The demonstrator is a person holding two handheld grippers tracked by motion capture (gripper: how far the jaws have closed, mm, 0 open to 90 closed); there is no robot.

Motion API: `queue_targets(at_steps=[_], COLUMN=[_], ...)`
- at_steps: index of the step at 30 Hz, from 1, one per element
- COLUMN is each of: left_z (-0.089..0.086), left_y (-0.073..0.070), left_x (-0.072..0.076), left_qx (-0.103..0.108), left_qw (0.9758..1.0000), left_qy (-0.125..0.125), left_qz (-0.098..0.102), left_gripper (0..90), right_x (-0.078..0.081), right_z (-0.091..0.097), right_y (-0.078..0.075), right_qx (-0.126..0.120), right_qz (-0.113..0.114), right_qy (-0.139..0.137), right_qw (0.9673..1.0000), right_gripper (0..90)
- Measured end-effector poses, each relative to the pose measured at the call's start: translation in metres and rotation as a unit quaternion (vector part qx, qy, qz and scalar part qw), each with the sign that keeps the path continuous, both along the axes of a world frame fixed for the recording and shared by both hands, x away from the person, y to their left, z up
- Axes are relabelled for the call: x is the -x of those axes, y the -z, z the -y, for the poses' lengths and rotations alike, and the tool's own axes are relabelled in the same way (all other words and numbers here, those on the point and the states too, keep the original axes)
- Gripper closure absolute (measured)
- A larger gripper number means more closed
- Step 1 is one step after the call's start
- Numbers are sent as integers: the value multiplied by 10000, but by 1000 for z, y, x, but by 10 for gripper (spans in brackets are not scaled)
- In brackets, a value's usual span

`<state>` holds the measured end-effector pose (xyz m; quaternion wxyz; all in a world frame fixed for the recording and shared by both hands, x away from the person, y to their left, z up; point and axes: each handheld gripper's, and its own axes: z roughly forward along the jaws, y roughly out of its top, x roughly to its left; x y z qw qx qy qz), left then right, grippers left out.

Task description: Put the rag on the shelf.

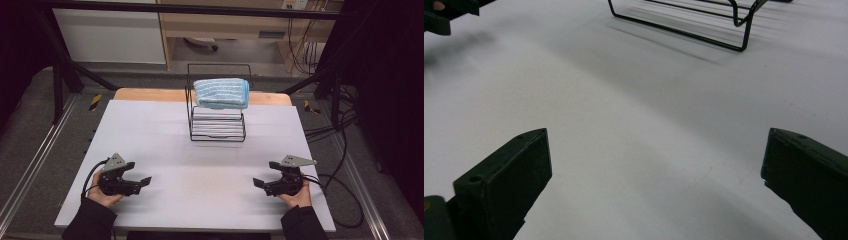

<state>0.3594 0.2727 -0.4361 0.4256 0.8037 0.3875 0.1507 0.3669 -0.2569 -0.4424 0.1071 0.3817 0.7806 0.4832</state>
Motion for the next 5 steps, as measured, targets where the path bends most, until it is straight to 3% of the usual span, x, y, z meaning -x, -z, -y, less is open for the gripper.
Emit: queue_targets(at_steps=[5], left_z=[-1], left_y=[1], left_x=[0], left_qx=[-21], left_qw=[10000], left_qy=[-5], left_qz=[-2], left_gripper=[108], right_x=[0], right_z=[-1], right_y=[2], right_qx=[59], right_qz=[-52], right_qy=[-14], right_qw=[10000], right_gripper=[7])
